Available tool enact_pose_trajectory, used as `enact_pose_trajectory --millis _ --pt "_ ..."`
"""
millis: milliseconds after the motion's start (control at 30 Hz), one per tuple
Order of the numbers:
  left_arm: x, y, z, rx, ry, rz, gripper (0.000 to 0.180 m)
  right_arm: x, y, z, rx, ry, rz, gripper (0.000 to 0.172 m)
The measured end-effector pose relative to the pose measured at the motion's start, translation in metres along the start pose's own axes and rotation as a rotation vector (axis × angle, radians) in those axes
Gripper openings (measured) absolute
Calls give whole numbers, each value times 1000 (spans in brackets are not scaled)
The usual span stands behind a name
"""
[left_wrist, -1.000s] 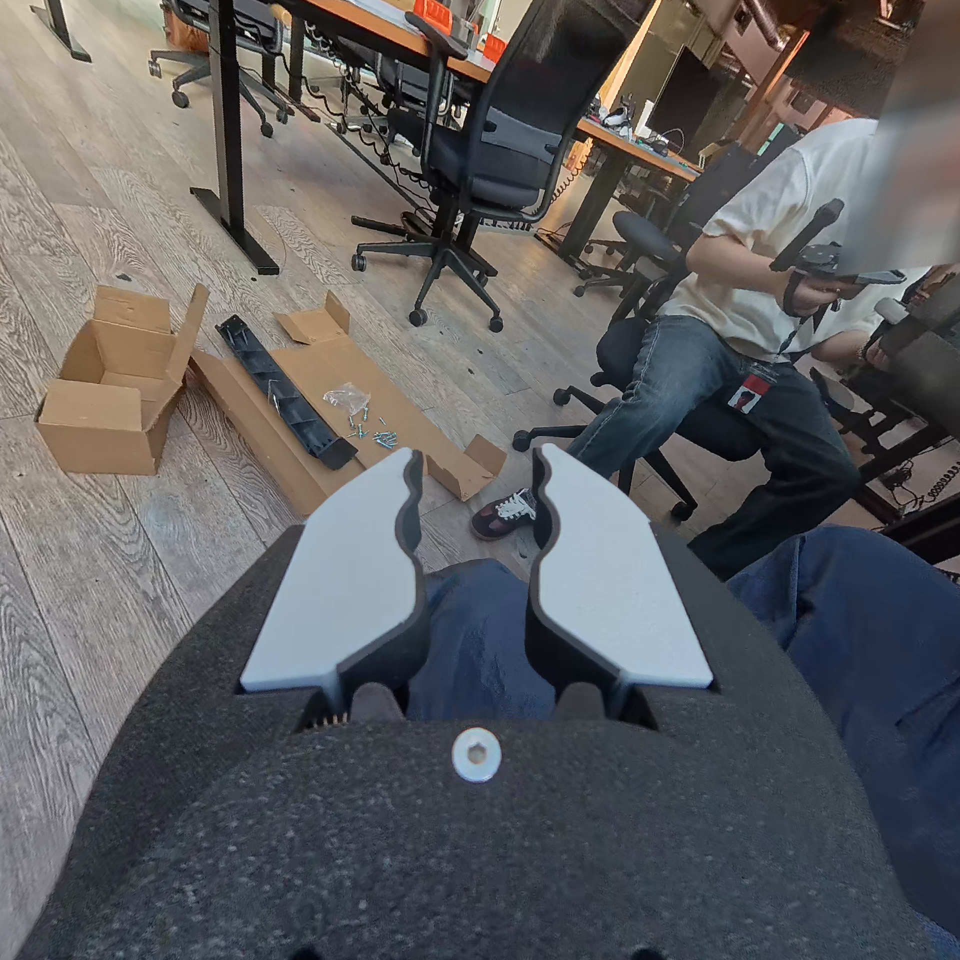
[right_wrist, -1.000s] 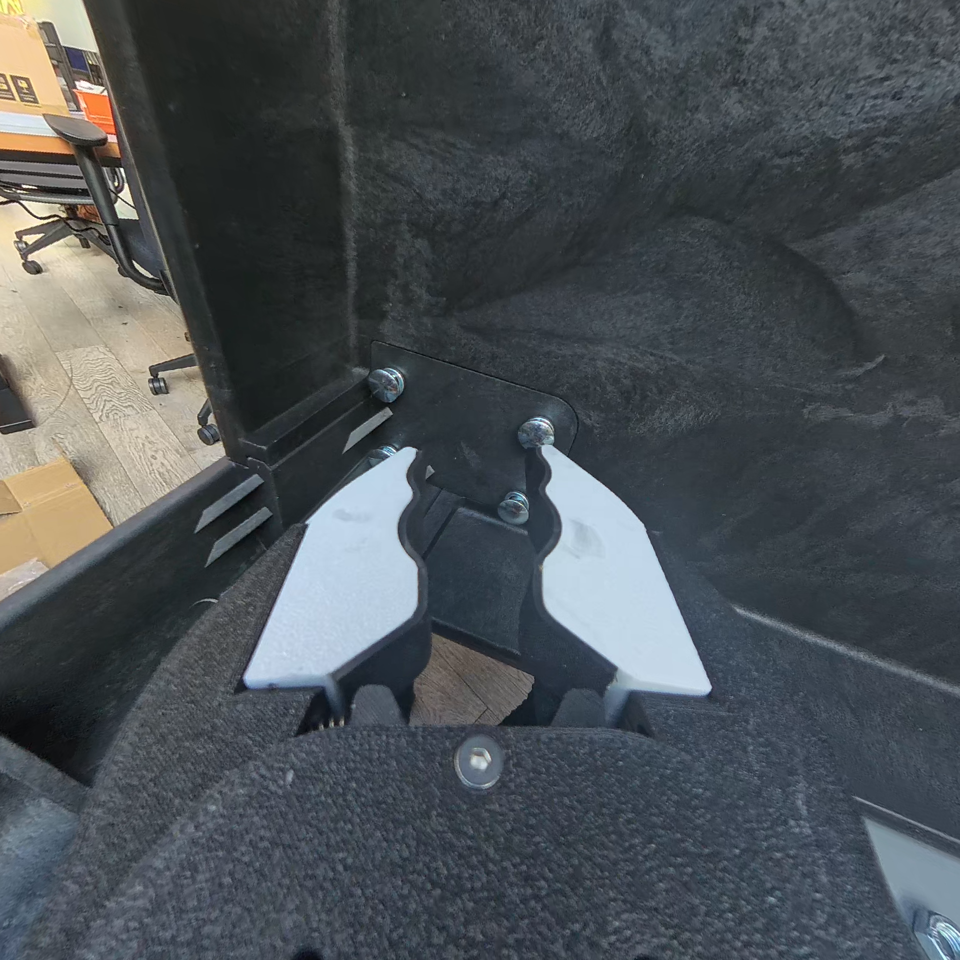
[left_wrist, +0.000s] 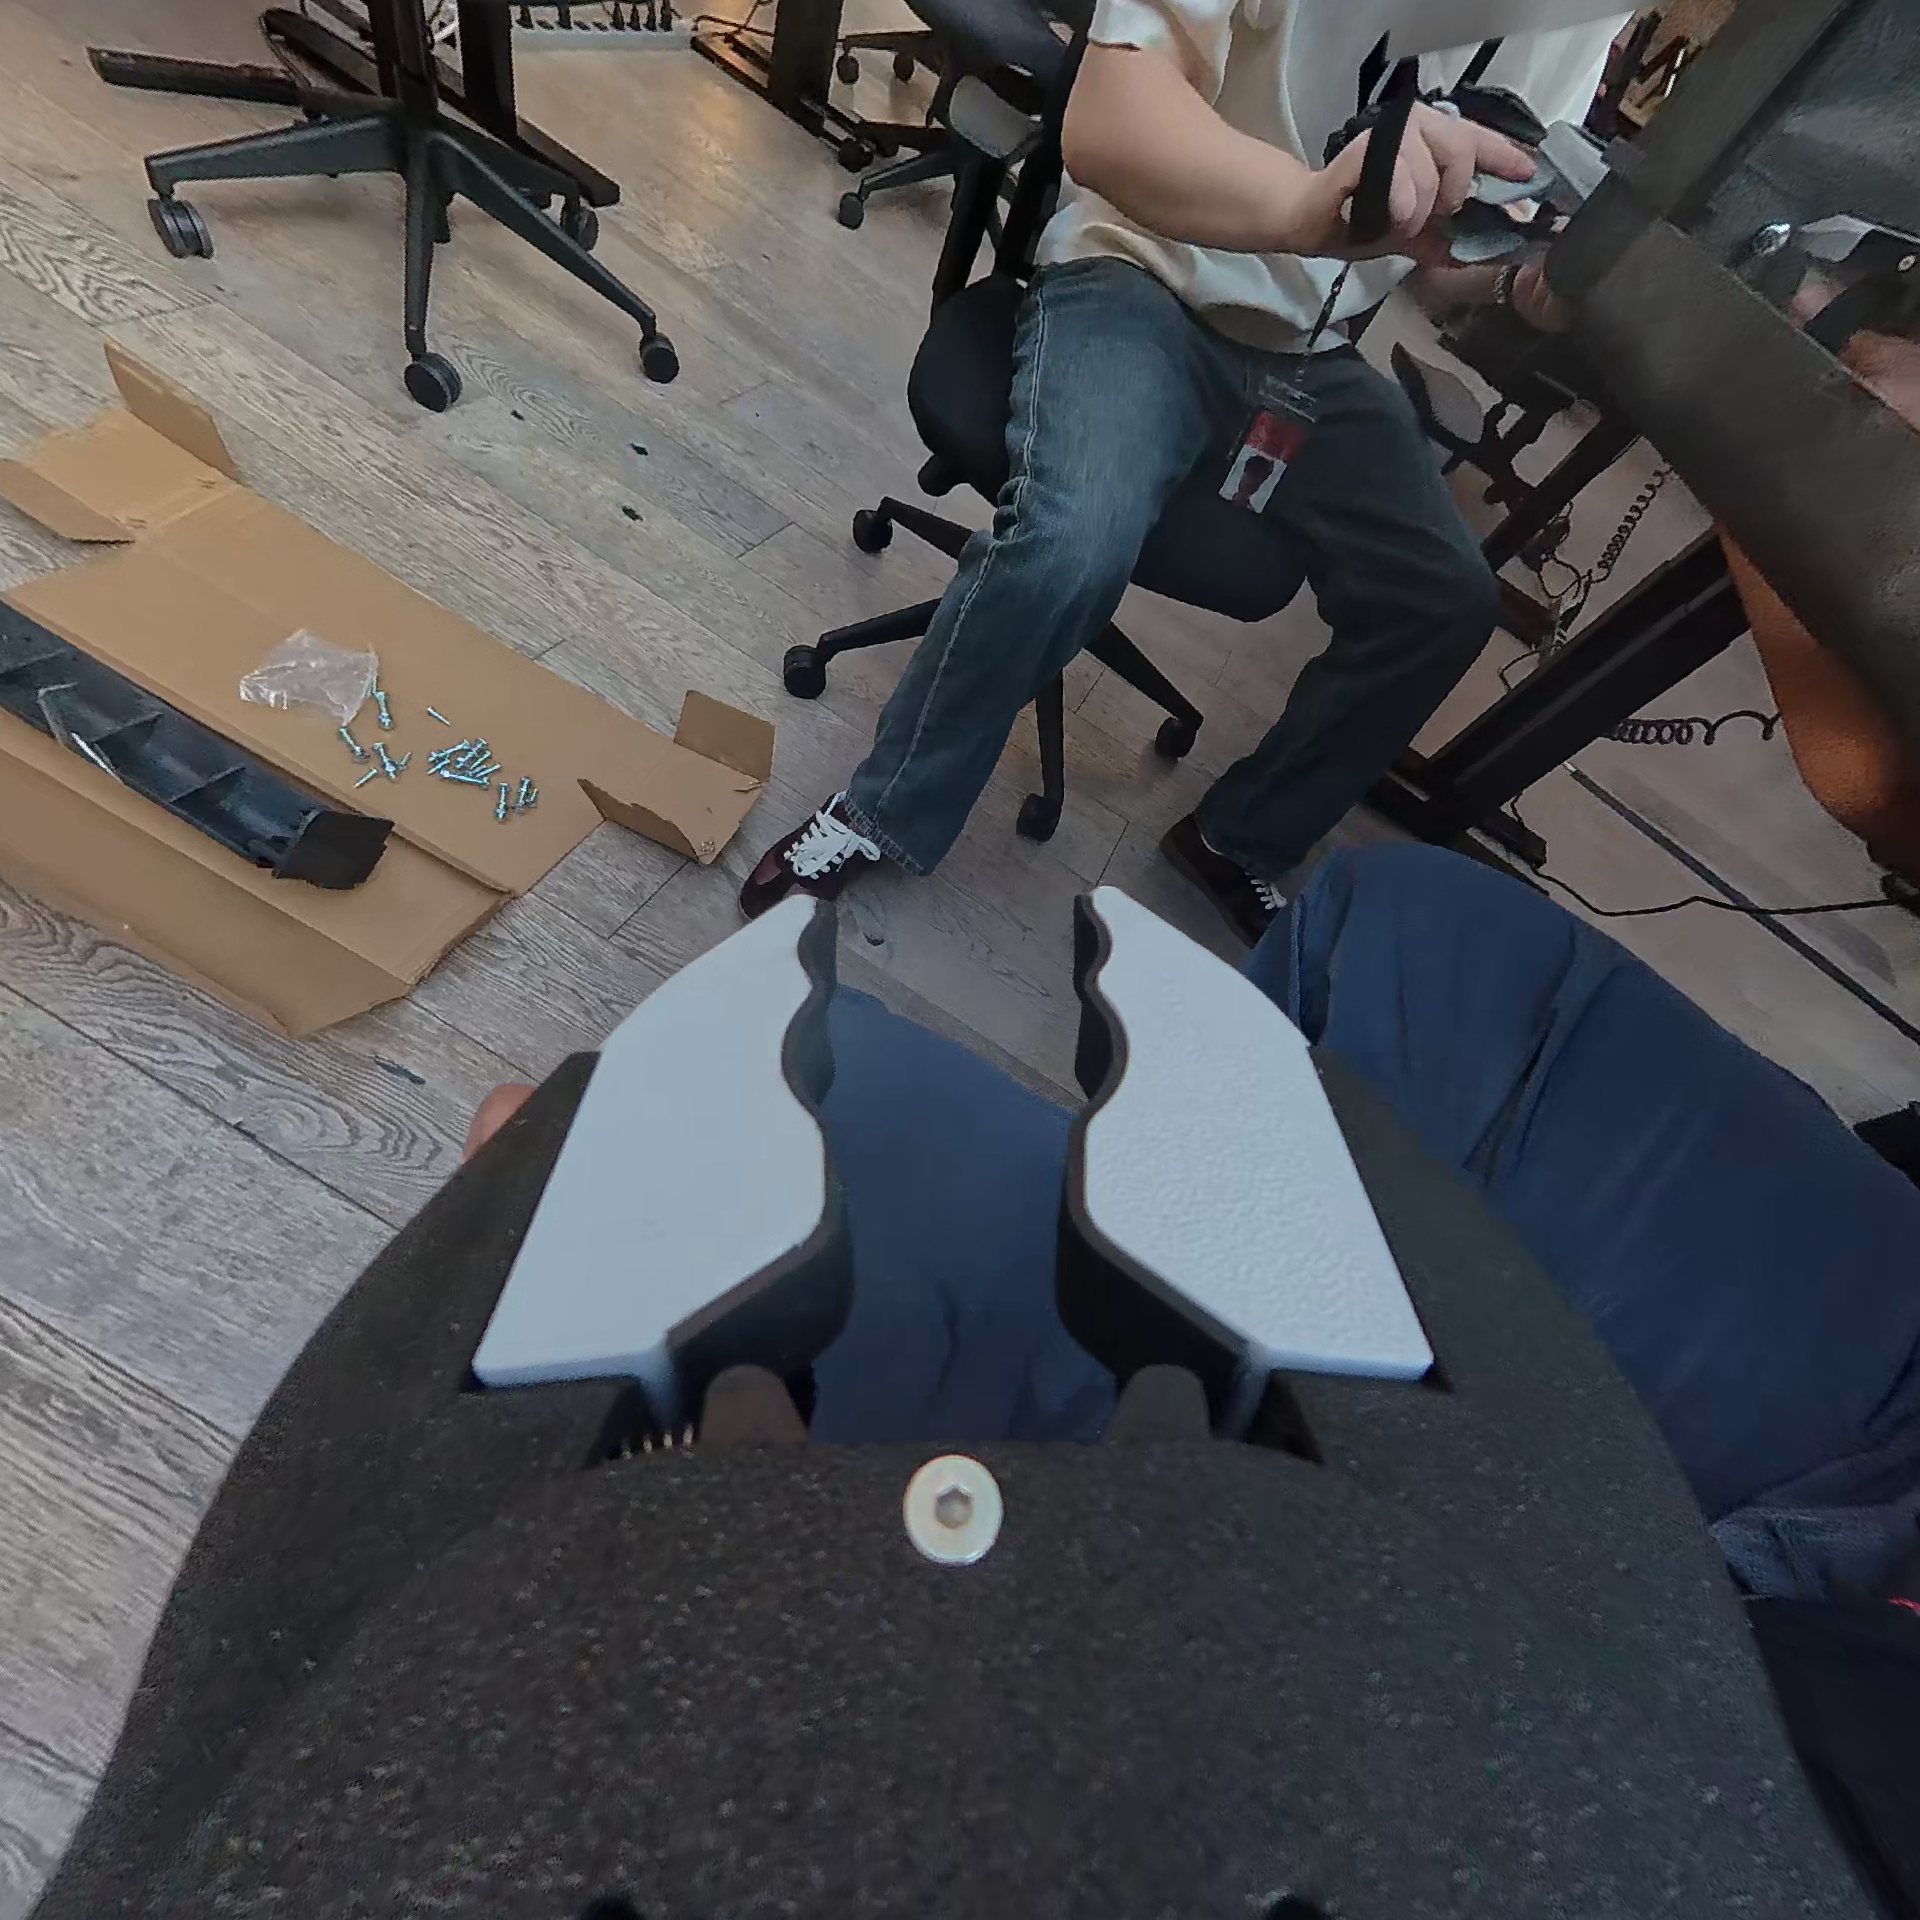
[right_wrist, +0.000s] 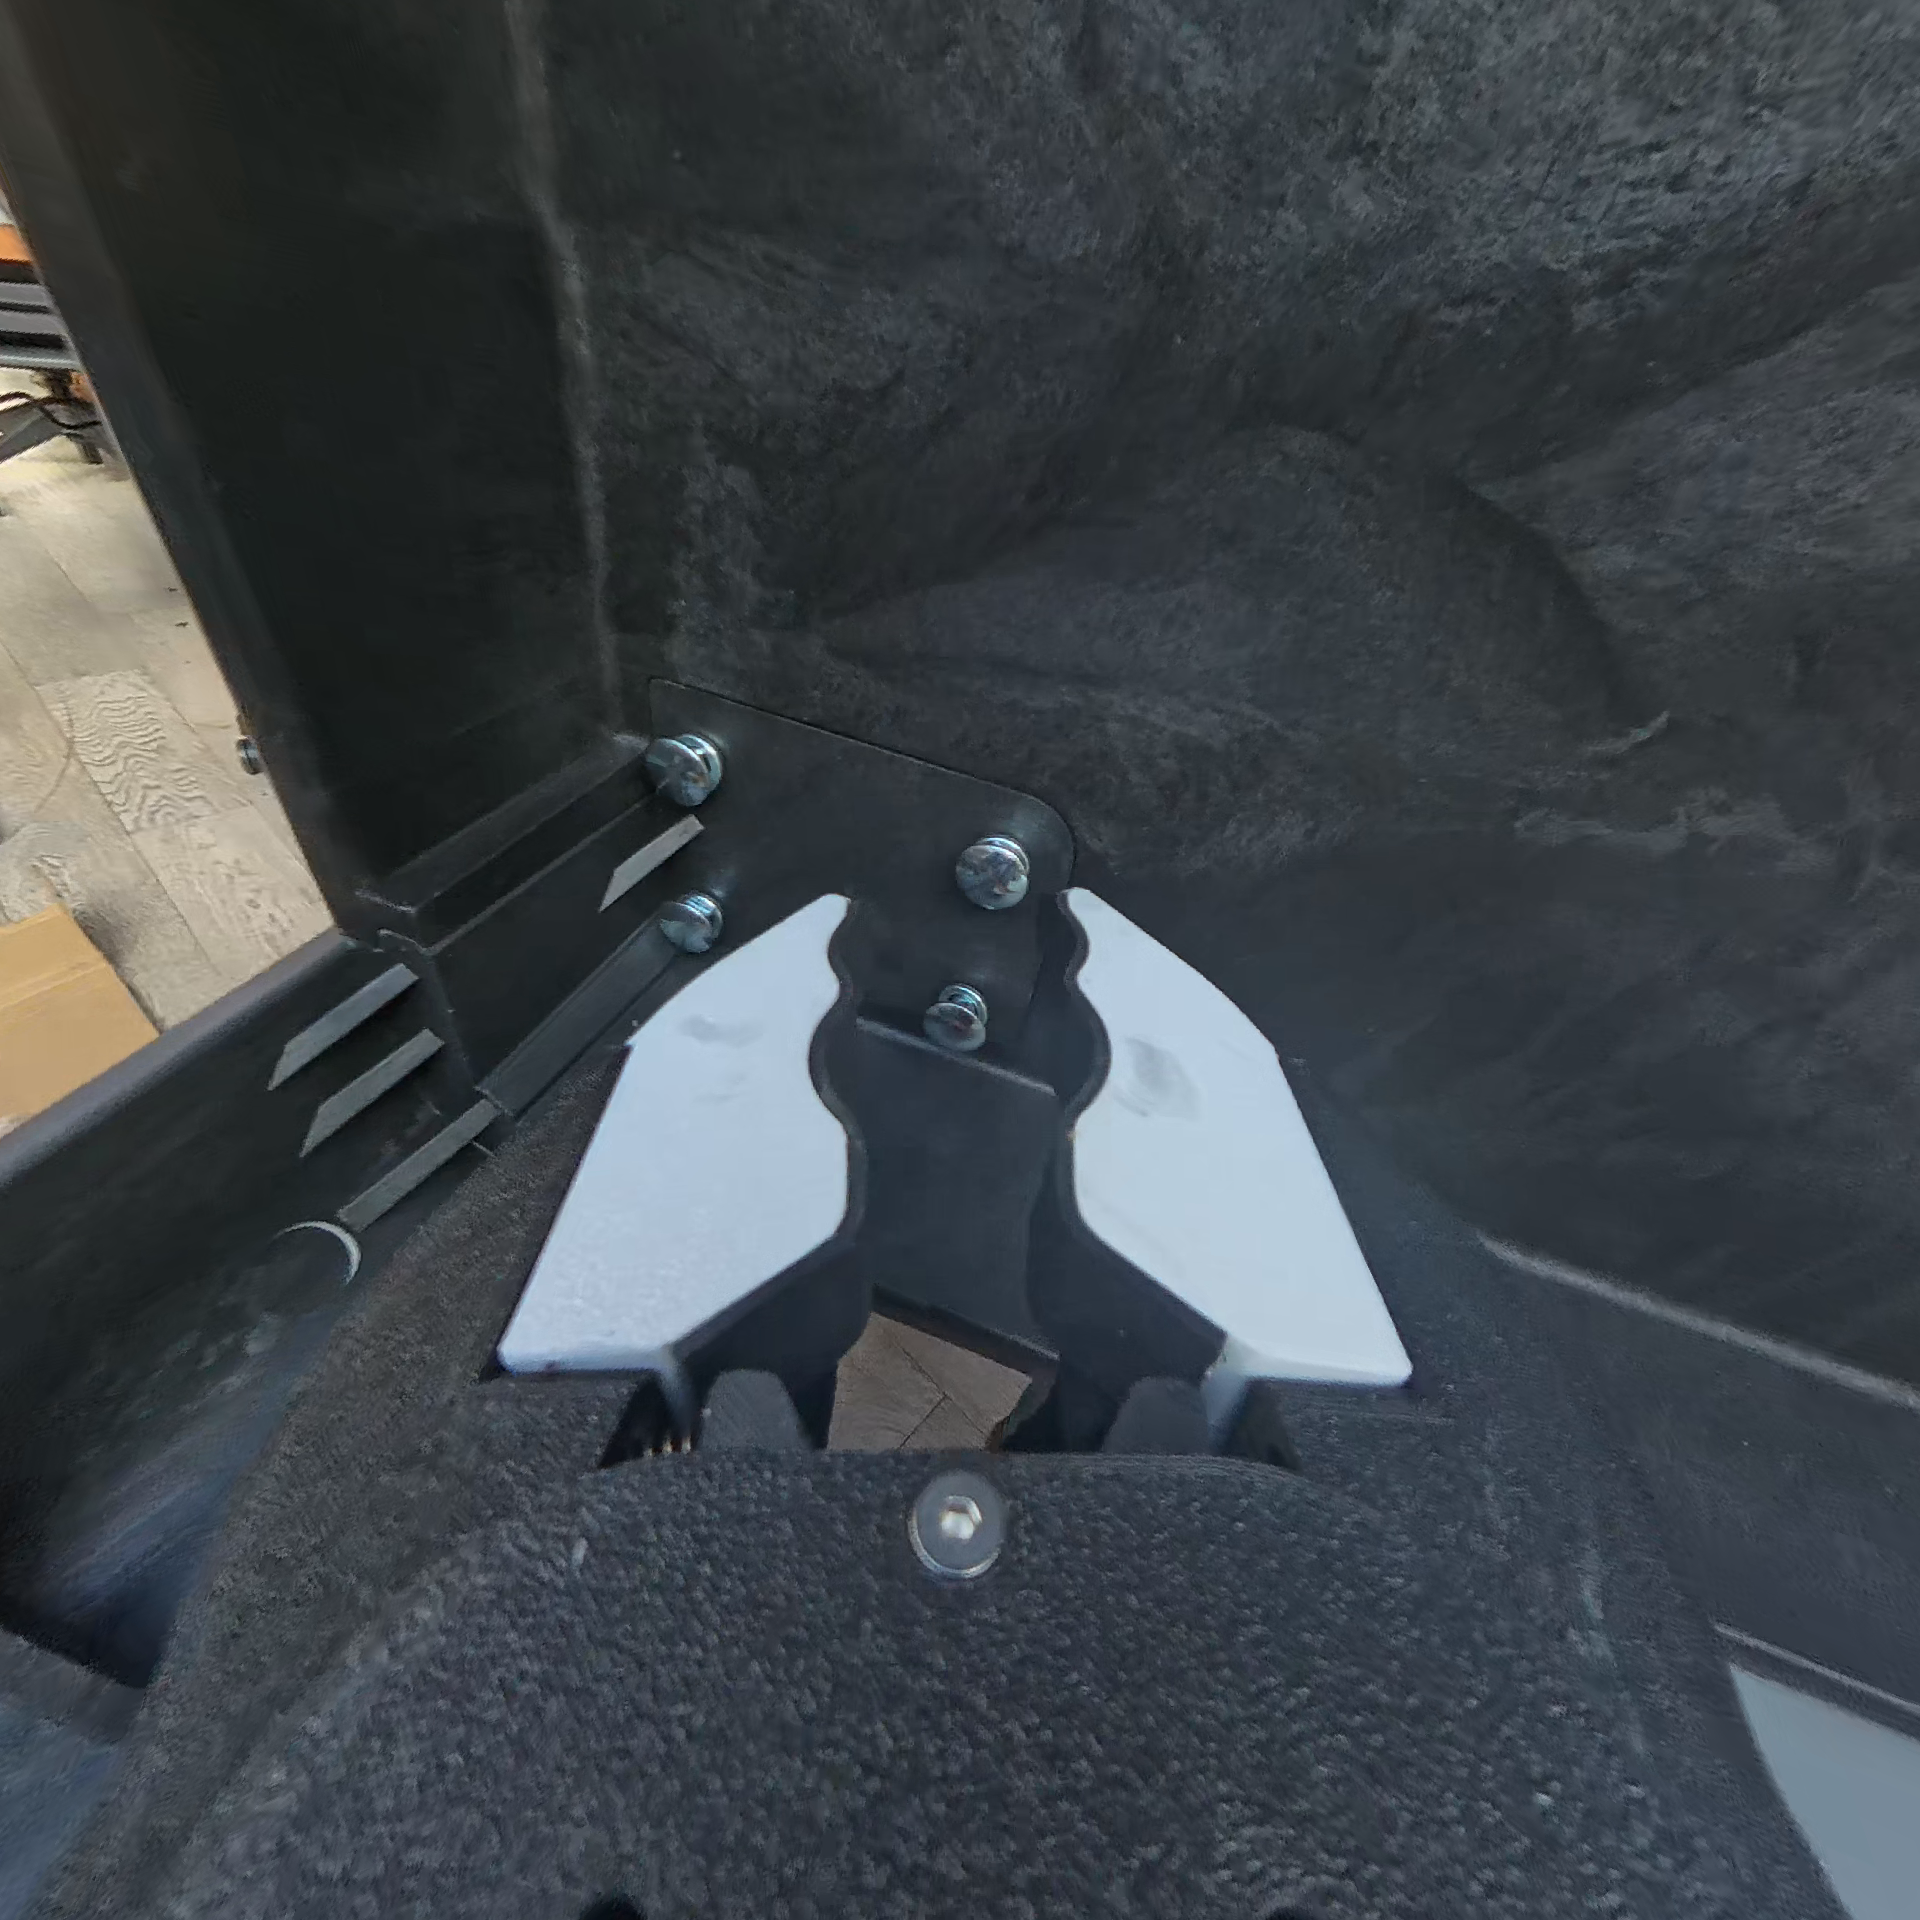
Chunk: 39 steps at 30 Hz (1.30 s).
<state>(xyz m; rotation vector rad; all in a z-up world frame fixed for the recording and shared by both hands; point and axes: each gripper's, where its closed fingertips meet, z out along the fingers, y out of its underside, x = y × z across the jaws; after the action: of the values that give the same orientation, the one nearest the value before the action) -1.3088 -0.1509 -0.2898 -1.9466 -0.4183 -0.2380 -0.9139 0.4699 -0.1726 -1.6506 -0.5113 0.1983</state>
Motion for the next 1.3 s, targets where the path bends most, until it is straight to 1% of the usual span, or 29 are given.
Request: enact_pose_trajectory --millis 100,167,233,333,367,400,433,533,567,633,767,900,1067,1300 --pt "7 -9 17 -10 37 25 44 -28 0 4 7 -175 -55 26" --pt "12 -13 28 -24 65 38 44 -48 5 10 -17 -280 -103 23" --pt "18 -19 38 -26 95 45 44 -63 12 18 -68 -328 -158 23" --pt "26 -25 49 -26 129 52 44 -72 33 32 -186 -327 -242 19" --pt "28 -25 51 -32 137 58 44 -77 37 34 -201 -353 -255 11" --pt "30 -25 52 -41 140 67 44 -77 33 35 -179 -356 -258 9" --pt "30 -25 53 -46 141 77 44 -75 29 37 -167 -343 -265 11" --pt "31 -27 55 -43 144 85 44 -79 29 40 -187 -394 -261 11" --pt "31 -27 55 -44 145 80 44 -78 29 40 -200 -392 -266 14" --pt "30 -25 56 -46 149 68 44 -76 30 41 -237 -384 -303 14" --pt "33 -26 54 -43 157 63 43 -76 28 45 -265 -398 -359 10" --pt "38 -26 54 -41 167 69 43 -70 33 49 -343 -408 -354 9" --pt "41 -25 55 -45 172 70 43 -68 35 49 -362 -446 -316 10" --pt "41 -21 58 -61 171 76 43 -70 36 52 -374 -460 -338 8"
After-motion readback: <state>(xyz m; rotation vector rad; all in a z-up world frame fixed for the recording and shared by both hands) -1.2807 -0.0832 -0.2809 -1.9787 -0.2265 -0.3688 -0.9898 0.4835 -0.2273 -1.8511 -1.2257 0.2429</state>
